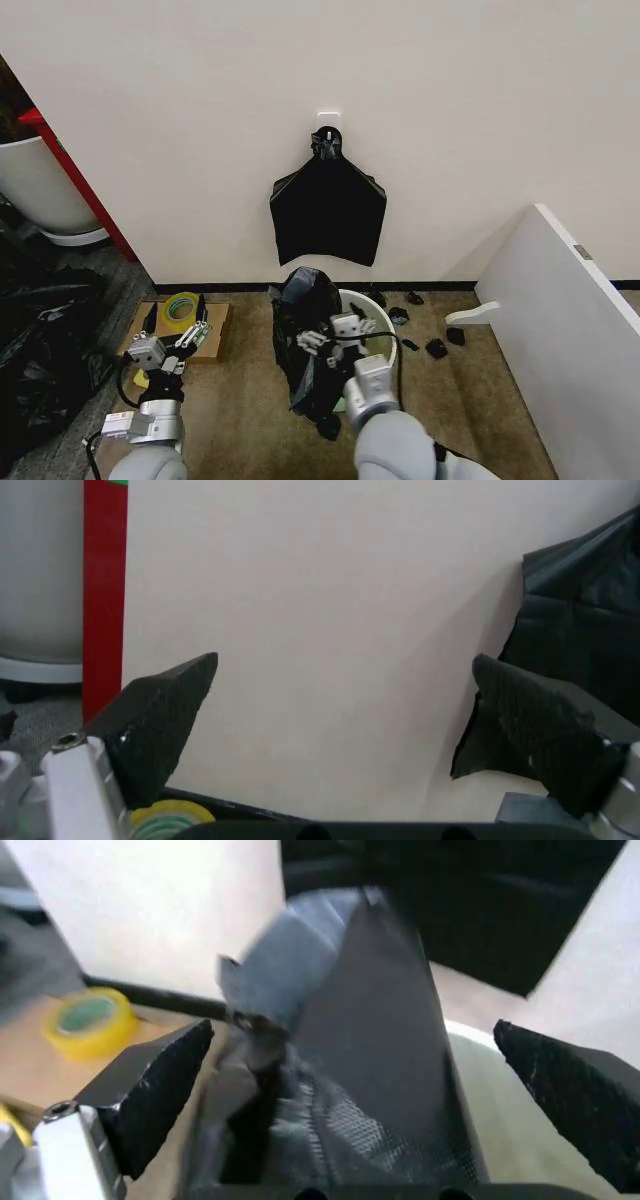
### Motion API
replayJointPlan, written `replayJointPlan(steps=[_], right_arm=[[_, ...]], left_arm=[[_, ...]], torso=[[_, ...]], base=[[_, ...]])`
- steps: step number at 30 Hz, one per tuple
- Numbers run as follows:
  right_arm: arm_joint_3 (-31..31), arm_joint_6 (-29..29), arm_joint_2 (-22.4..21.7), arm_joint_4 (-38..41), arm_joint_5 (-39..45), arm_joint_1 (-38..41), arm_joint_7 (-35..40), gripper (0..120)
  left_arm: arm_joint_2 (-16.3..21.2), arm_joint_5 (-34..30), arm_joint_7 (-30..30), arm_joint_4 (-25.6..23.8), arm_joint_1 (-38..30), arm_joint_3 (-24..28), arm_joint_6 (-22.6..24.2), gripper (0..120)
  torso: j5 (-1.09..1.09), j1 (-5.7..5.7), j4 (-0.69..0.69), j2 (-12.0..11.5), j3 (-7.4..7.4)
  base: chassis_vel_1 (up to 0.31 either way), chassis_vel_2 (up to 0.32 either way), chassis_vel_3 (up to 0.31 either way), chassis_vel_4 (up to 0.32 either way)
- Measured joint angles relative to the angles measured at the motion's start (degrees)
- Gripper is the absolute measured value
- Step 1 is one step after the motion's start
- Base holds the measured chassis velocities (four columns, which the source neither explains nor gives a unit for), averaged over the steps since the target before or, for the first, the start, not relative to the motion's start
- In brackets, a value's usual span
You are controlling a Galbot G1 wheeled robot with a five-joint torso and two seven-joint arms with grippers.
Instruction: Place the garbage bag over the trash bin.
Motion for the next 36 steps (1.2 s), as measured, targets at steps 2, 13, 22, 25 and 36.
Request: replayJointPlan(steps=[2,13,22,25,36], right_arm=[[0.44,-0.62,0.57,-1.34,0.67,0.51,1.25,96],[4.90,0.46,-0.34,-1.87,3.66,-1.67,2.65,61],[10.96,2.88,-0.98,-1.15,13.47,-4.22,3.83,26],[12.32,3.47,-1.23,-1.19,13.56,-4.59,3.62,12],[15.12,4.05,-1.64,-3.18,13.38,-6.13,2.89,0]], left_arm=[[-0.04,0.11,-0.12,0.06,-0.03,0.00,0.05,100],[-0.37,1.47,-0.81,0.51,-0.61,0.81,0.60,100],[0.42,2.33,-1.15,0.05,-0.62,1.57,1.18,100],[2.93,-0.39,-1.04,-0.98,-0.31,2.39,3.13,100],[9.49,-10.52,1.66,-2.69,-4.06,8.31,11.42,100]], torso=[[0.00,0.00,0.00,0.00,0.00],[0.00,0.00,0.00,0.00,0.00],[0.00,0.00,0.00,0.00,0.00],[0.00,0.00,0.00,0.00,0.00],[0.00,0.00,-0.02,0.00,0.00]], base=[[0.000,0.000,0.000,0.000],[0.000,0.000,0.000,0.000],[0.000,0.000,0.000,0.000],[0.000,0.000,0.000,0.000],[0.000,0.000,0.000,0.000]])
